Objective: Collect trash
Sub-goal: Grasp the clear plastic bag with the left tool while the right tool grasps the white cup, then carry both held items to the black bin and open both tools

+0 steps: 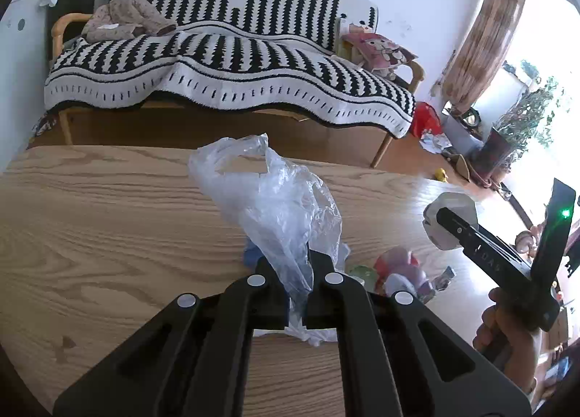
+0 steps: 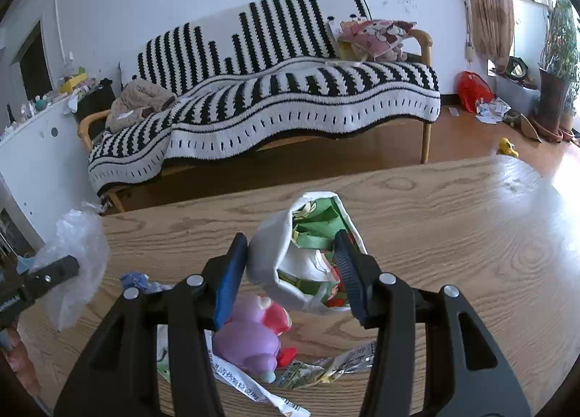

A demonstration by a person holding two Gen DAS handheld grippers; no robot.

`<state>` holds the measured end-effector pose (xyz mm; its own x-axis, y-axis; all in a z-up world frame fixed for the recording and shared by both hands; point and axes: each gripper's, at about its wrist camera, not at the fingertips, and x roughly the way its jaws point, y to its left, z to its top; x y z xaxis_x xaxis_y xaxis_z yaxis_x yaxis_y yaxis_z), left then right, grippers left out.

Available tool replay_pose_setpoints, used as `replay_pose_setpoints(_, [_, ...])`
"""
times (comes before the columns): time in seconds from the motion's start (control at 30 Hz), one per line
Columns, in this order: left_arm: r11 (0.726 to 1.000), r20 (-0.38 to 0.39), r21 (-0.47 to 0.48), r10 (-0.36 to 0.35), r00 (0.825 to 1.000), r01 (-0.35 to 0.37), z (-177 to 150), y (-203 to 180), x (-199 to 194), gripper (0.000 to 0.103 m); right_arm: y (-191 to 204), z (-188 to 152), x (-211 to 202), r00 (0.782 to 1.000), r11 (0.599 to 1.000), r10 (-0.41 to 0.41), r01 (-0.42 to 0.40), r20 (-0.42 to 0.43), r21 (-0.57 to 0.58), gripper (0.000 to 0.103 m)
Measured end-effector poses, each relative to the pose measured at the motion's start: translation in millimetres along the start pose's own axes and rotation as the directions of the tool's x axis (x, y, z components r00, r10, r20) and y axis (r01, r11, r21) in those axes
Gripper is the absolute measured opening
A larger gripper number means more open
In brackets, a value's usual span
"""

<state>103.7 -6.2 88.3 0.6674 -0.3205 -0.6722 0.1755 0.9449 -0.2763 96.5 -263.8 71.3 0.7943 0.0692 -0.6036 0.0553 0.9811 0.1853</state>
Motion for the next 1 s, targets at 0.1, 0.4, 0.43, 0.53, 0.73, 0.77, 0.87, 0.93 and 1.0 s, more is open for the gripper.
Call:
replay_pose_setpoints(0.1, [1.000,-0.004,-0.001,0.002,1.000,-0.002,-0.9,1.1,0.1,0.003,3.1,0.2,-1.3,1.000,1.000,-0.001,0.001,0.000,-0.007,0.049])
replay_pose_setpoints(0.4, [1.000,-0.009,0.000,-0.008,1.000,0.008,-3.9,3.4,-1.4,0.003,13.6,-1.6,0.6,1.000,1.000,0.004,-0.004,-0.010,-0.028,0.050])
replay_pose_setpoints(0.43, [1.000,-0.009,-0.002,-0.006,1.000,0.006,-3.8,5.2,-1.3,0.003,14.9,-0.9,0.1,1.000,1.000,0.006,-0.006,-0.008,-0.030,0.049])
replay_pose_setpoints(0.53, [1.000,-0.012,-0.004,-0.006,1.000,0.006,-4.6,6.4,-1.5,0.003,18.0,-1.4,2.3,1.000,0.999,0.013,-0.014,-0.024,-0.033,0.049])
replay_pose_setpoints(0.73, [0.999,0.013,-0.012,-0.038,0.999,0.038,-3.0,2.1,-19.3,0.003,23.3,8.6,-25.7,0.999,0.999,0.035,-0.034,0.009,-0.036,0.049])
replay_pose_setpoints(0.77, [0.999,0.023,-0.003,-0.044,0.999,0.044,-2.6,-2.0,-25.9,0.003,21.8,10.4,-38.8,0.999,0.999,0.044,-0.044,0.030,-0.028,0.049])
replay_pose_setpoints(0.87, [0.994,0.037,0.043,-0.106,0.994,0.104,-9.6,-27.6,-49.4,0.003,5.7,0.0,-91.3,0.995,0.998,0.059,-0.060,0.083,0.006,0.049])
replay_pose_setpoints(0.93, [0.984,0.021,0.076,-0.162,0.987,0.160,-21.8,-52.8,-61.9,0.003,-16.0,-21.9,-129.7,0.996,1.000,0.024,-0.025,0.090,0.015,0.049])
replay_pose_setpoints(1.0, [0.967,-0.015,0.115,-0.226,0.974,0.226,-41.7,-84.9,-72.9,0.003,-38.4,-42.3,-162.4,0.996,0.999,-0.018,0.015,0.090,0.032,0.050])
